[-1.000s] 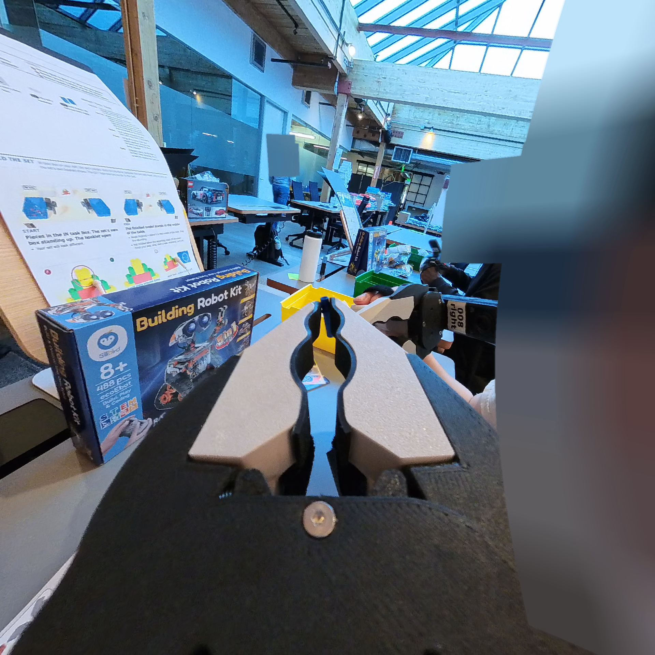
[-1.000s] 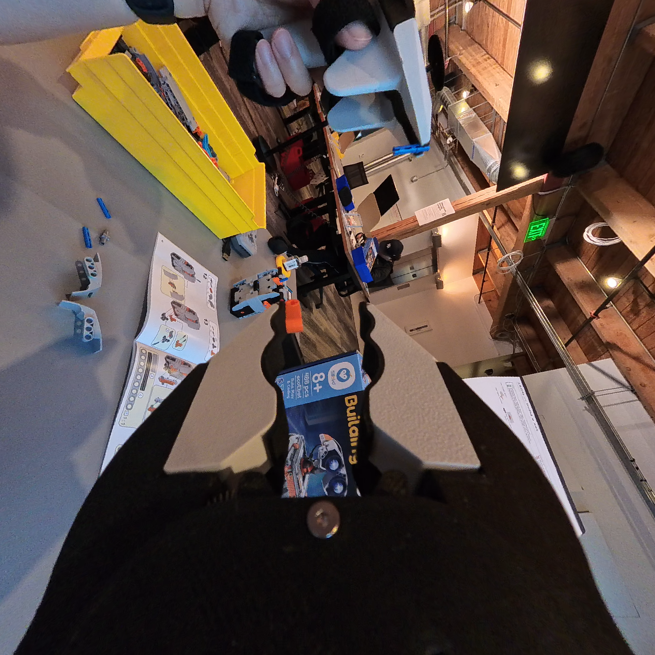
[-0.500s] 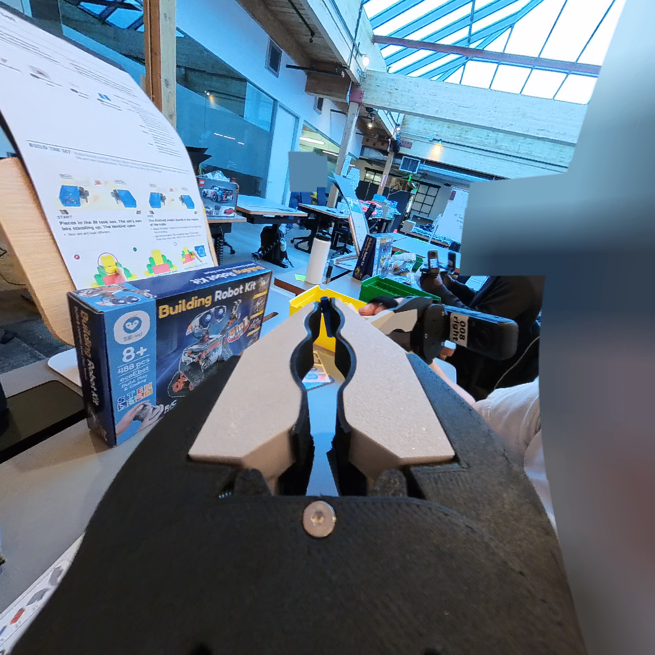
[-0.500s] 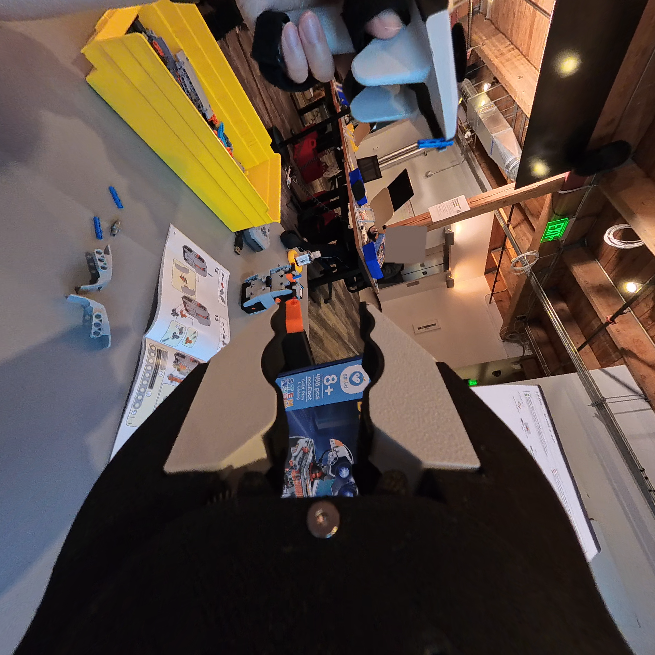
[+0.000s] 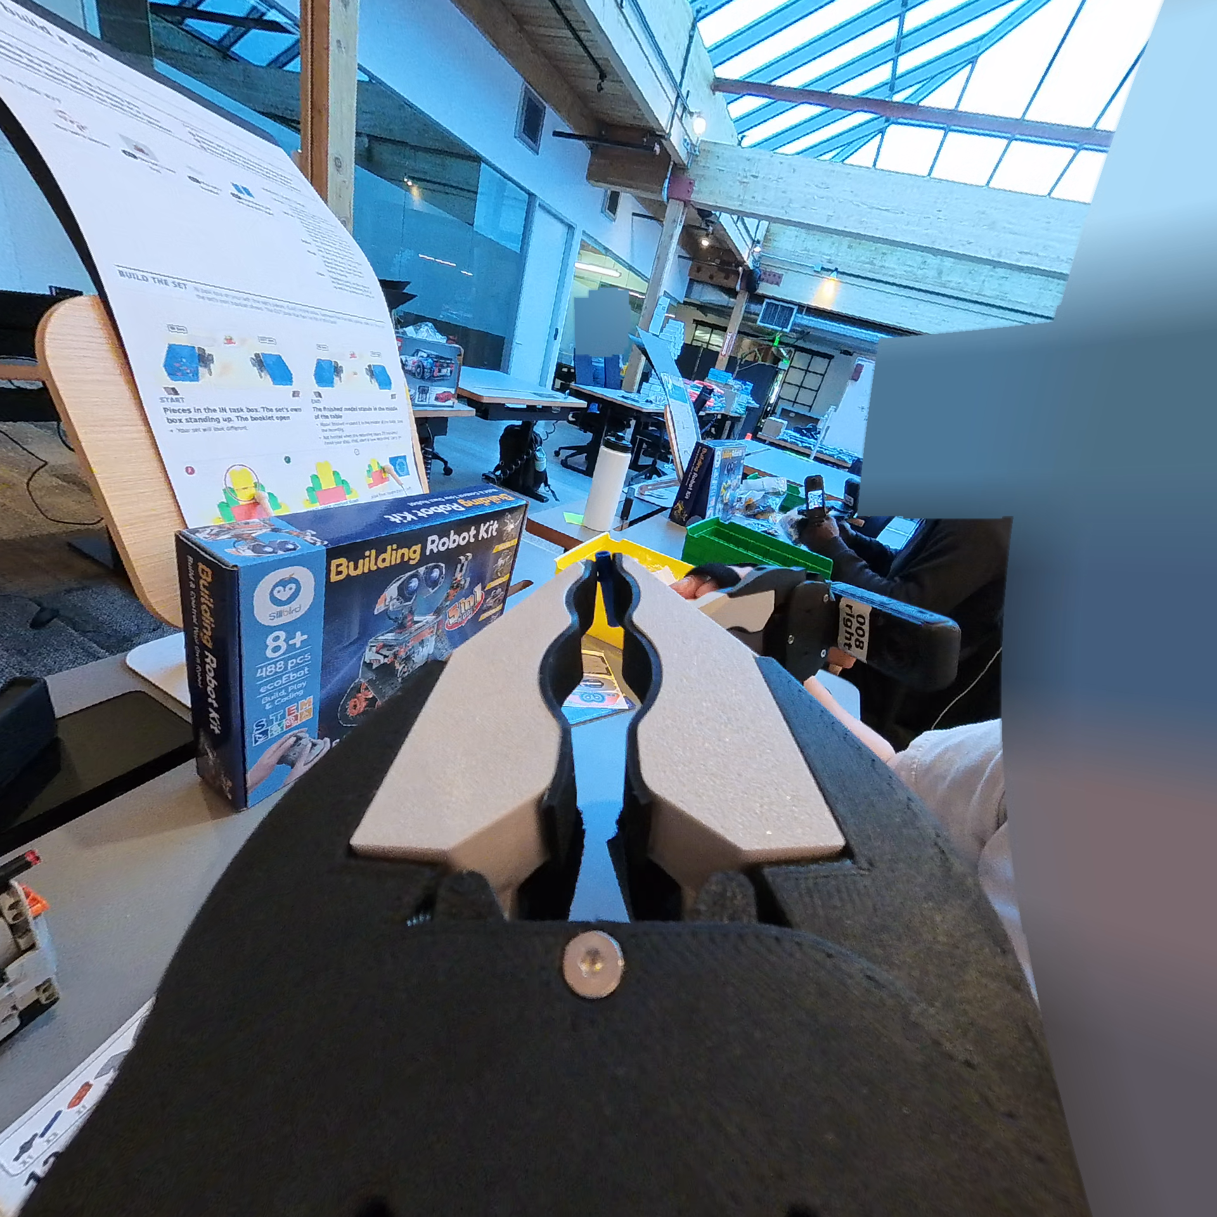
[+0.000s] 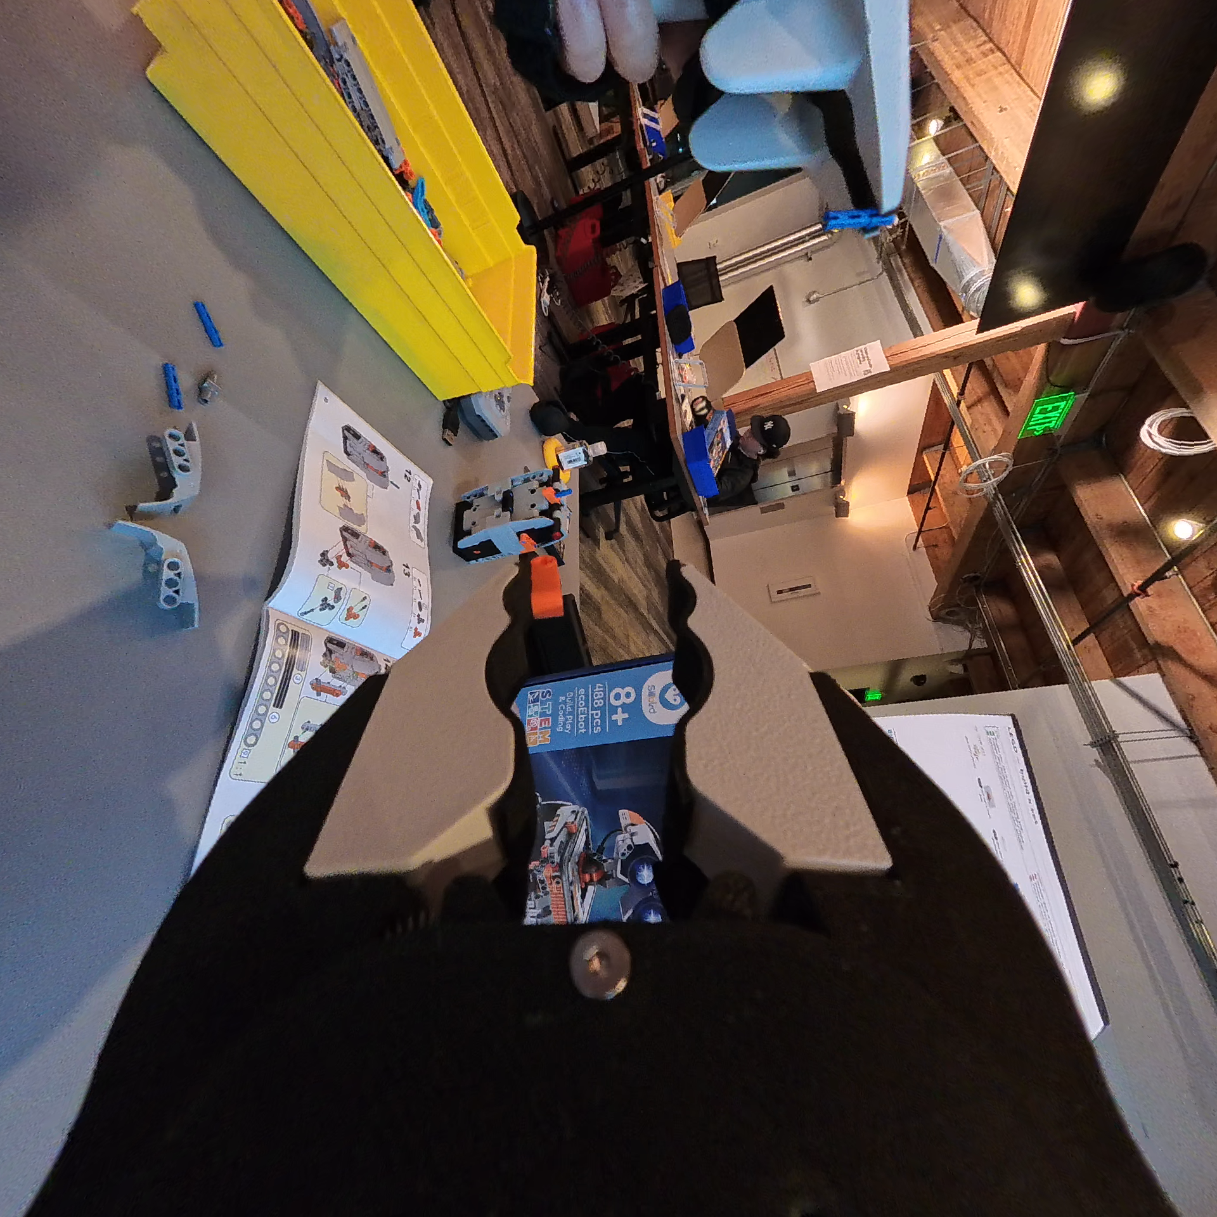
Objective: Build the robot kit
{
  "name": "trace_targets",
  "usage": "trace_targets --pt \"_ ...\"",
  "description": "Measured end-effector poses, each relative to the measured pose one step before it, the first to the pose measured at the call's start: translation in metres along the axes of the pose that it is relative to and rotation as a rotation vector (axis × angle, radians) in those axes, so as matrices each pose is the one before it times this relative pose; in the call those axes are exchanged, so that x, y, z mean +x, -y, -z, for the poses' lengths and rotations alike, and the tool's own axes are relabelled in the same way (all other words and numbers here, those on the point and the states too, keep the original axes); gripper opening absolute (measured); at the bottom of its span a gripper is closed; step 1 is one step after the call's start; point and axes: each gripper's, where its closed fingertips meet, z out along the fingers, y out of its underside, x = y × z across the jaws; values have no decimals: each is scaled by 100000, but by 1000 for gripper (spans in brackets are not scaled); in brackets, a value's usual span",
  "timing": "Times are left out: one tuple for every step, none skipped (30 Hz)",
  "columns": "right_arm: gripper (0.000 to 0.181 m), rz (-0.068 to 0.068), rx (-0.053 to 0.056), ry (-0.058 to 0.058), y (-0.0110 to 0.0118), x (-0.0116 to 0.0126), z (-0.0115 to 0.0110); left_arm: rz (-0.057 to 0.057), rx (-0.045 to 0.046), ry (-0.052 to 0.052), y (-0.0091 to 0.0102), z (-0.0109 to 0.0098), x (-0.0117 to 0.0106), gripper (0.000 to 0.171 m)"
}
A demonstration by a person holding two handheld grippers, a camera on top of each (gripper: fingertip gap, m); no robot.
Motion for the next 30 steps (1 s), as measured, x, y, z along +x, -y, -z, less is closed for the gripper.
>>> trace_targets --pt "39 103 133 162 66 -35 8 -159 -231 7 -35 -65 41 2" --pt "39 47 121 0 64 4 19 -177 -375 -88 -54 -92 74 2" --pt "39 27 43 -116 50 48 45 -200 -456 -307 -61 -104 119 2" --pt "40 48 160 -142 70 38 55 -274 -426 -376 -51 -102 144 2" --pt "40 -72 154 -150 65 46 37 -384 -389 -295 -47 -91 141 2" --pt "40 -40 96 54 64 -1 23 -417 -403 -247 -49 -78 139 2" --pt "40 198 1 -32 57 7 11 -388 -325 -368 -32 -67 144 2" --pt "40 366 -22 -37 54 0 2 -340 -182 -650 -15 -37 176 2" --pt "40 304 -162 -78 41 21 15 -180 -41 -751 5 -25 164 2" --pt "40 275 -230 -37 32 11 34 36 124 -630 29 -13 126 2" --pt "40 343 -166 -169 35 33 51 132 212 -601 26 -10 112 2" --pt "40 329 -34 -245 43 54 58 180 170 -687 31 -44 107 2" --pt "39 20 23 -258 40 70 53 212 -18 -687 -9 -92 98 2" --pt "39 -167 177 -88 61 53 53 188 -272 -568 -58 -126 66 2" --pt "39 -181 454 -87 87 34 38 157 -506 -454 -98 -168 57 2" --pt "40 -95 433 22 71 9 30 72 -565 -366 -101 -183 52 2" --pt "40 -62 183 30 -4 8 12 -52 -462 -242 -78 -178 46 2" --pt "40 -55 86 95 -35 -3 5 -164 -385 -136 -55 -168 64 2" --pt "40 -161 114 24 -51 5 12 -212 -380 -53 -52 -159 47 2" --pt "40 -393 369 60 -35 9 13 -212 -439 59 -71 -131 45 2" --pt "40 -645 603 62 8 17 15 -225 -399 153 -51 -105 29 2" --pt "40 -734 653 94 9 10 6 -198 -232 86 -32 -76 32 2" --pt "40 -561 487 61 -4 16 2 -97 -95 -128 -8 -58 55 2" --pt "40 -351 210 60 -34 0 -6 -5 -109 -242 -13 -40 53 2" --pt "40 -181 25 85 -34 1 -10 -19 -141 -131 -16 -28 35 2" --pt "40 -87 -23 106 -24 -10 -17 -108 -75 50 -7 -12 10 2" --pt "40 -33 6 90 0 -13 -14 -140 -20 16 0 -4 21 2" --pt "40 -36 46 50 23 -5 -3 -102 -42 -163 1 15 36 2" --pt "40 -68 103 2 48 4 -7 -25 58 -313 15 8 62 2" --pt "40 -107 204 -31 63 23 10 138 266 -529 40 11 79 2"
